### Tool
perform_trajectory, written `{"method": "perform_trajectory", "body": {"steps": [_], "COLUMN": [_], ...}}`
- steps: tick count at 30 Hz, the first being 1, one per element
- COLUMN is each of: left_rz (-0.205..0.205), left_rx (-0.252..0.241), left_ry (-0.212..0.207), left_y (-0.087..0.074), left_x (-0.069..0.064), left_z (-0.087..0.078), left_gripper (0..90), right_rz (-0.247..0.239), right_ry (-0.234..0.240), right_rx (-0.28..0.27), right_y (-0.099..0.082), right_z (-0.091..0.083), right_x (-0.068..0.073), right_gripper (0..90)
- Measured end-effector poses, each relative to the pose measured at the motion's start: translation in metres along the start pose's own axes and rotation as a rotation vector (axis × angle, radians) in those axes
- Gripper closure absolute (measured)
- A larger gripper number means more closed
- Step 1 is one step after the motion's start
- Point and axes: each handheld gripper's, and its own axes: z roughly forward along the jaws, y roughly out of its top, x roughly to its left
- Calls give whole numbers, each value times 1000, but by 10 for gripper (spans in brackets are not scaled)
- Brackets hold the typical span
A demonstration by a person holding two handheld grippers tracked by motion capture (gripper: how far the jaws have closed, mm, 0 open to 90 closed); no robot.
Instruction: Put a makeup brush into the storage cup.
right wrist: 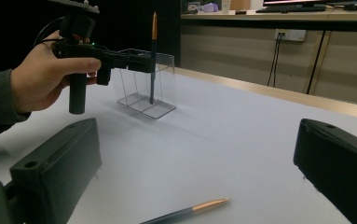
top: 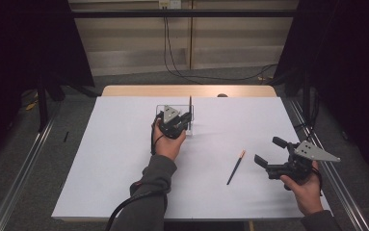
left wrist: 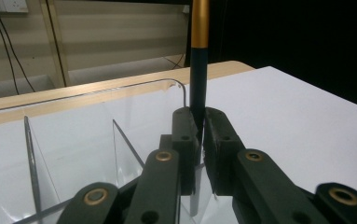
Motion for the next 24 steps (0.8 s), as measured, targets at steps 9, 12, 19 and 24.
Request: {"method": "perform_trajectory", "body": {"steps": [9, 12, 19, 24], "left_rz": [-6, -3, -3, -3], "left_rx": [2, 1, 5, 4], "left_ry": [3, -4, 4, 1], "left_y": [0, 0, 0, 0], "left_x": [0, 1, 1, 1], "left_z": [0, 0, 0, 0], "left_gripper": [834, 835, 832, 829], "right_rz": [2, -2, 3, 4], "right_ry": [3, 3, 3, 1], "right_rx": [4, 2, -2, -1], "right_y": [0, 0, 0, 0], "right_z": [0, 0, 0, 0], "right_x": [0, 0, 0, 1], "right_gripper": [4, 5, 4, 5]}}
